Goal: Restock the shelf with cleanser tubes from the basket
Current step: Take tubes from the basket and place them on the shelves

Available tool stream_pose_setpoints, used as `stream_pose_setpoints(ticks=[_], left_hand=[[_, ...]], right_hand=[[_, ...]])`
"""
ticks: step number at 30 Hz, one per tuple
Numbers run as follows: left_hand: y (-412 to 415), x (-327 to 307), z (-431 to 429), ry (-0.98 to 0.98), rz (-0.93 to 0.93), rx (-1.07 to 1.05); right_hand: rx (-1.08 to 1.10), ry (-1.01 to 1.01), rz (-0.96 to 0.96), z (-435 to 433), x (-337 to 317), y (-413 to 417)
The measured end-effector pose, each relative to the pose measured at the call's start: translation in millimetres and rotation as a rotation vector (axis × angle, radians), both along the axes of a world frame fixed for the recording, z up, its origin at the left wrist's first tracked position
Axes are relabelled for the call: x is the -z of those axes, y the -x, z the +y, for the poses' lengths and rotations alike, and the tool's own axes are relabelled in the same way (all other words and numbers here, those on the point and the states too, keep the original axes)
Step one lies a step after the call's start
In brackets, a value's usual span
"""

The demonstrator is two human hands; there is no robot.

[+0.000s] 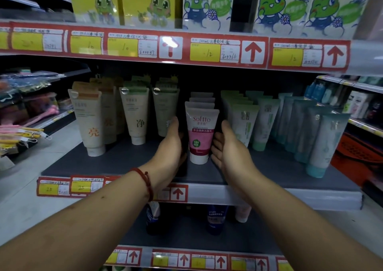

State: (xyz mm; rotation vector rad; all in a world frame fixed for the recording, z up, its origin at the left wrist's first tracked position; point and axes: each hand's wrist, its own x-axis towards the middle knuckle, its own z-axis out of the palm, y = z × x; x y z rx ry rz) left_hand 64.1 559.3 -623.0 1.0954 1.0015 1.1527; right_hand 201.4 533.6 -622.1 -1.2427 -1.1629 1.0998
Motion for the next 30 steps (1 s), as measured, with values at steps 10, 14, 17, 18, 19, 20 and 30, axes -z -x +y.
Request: stream_pose_setpoints(ticks=[10, 14, 17, 18, 19, 20, 30], left_hand=[[-7.7, -2.3, 4.3, 0.039, -0.043, 0.058], [2.4, -5.7, -2.0, 0.069, -0.049, 0.066], [14.4, -10.5, -12.0, 0.073, -0.072, 0.025], [19.7, -12.2, -16.9, 0.072, -0.069, 0.010], [26.0, -13.4, -22.2, 0.066, -0.050, -0.008], [33.1, -14.9, -27.9, 0.055, -0.020, -0.033], [114.8, -14.5, -47.5, -0.141, 0.327, -0.264]], right_hand=[[0.001, 0.008, 0.131, 2.9, -8.5, 5.9], [-0.062, 0.046, 0.215, -10.2, -12.7, 1.8], [-0.035, 0.049, 0.217, -24.0, -17.4, -0.3], [-0.002, 0.028, 0.206, -29.9, -18.8, -0.6], [0.042, -0.006, 0.175, -36.7, -20.0, -0.2], [0.086, -0.060, 0.136, -43.8, -20.7, 2.2], [-0.116, -0.168, -0.123, -39.4, -9.2, 74.8]])
